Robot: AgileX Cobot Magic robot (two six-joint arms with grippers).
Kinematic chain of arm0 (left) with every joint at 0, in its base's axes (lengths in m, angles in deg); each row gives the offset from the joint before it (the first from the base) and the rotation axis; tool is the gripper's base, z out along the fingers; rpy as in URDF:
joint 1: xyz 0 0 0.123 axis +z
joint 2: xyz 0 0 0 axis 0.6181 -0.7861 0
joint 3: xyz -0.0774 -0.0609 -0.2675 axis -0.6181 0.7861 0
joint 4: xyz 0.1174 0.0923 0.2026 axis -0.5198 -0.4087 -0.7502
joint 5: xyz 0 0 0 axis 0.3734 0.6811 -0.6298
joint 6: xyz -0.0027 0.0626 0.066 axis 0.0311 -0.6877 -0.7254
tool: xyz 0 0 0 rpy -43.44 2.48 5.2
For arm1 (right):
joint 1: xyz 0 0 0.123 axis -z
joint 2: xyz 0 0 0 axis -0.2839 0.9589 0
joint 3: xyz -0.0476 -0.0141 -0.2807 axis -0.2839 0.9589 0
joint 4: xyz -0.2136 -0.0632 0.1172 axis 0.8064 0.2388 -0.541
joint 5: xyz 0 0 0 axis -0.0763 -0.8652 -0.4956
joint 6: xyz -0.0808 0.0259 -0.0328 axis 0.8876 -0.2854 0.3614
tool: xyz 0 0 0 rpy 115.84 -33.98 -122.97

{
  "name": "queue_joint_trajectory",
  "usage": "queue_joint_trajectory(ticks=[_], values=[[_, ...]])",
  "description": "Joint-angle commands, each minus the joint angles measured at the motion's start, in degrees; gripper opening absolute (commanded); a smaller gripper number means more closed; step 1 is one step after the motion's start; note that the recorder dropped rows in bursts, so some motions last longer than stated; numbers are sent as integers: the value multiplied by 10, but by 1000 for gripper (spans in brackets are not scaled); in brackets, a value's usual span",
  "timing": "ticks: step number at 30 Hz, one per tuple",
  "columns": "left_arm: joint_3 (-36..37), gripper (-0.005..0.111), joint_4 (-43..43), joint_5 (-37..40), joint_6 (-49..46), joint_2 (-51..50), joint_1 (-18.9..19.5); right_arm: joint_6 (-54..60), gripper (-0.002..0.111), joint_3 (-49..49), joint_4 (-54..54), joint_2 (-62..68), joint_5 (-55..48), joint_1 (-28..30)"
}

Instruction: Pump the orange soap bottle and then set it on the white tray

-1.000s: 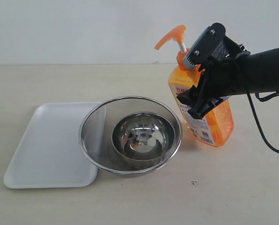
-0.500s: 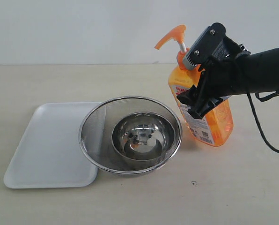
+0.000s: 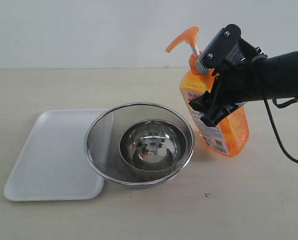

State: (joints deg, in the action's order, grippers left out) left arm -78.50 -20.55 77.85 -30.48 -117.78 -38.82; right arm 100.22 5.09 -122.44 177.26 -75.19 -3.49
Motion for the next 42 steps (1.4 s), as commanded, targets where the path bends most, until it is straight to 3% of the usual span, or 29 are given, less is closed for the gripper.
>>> queue_joint_trajectory(ticks=[1,19,24,42], values=[[-4,5,-1,4,3,-3,1,5,0,-9,-8,-9,2,-2],[-4,5,34,12,-25,-3,1,7,0,-20,-13,-9,11,-2],[-4,5,80,18,-62,-11,1,7,0,-21,-11,-9,9,-2],[-57,5,160,62,-135,-99,1,7,0,-34,-11,-9,2,-2]])
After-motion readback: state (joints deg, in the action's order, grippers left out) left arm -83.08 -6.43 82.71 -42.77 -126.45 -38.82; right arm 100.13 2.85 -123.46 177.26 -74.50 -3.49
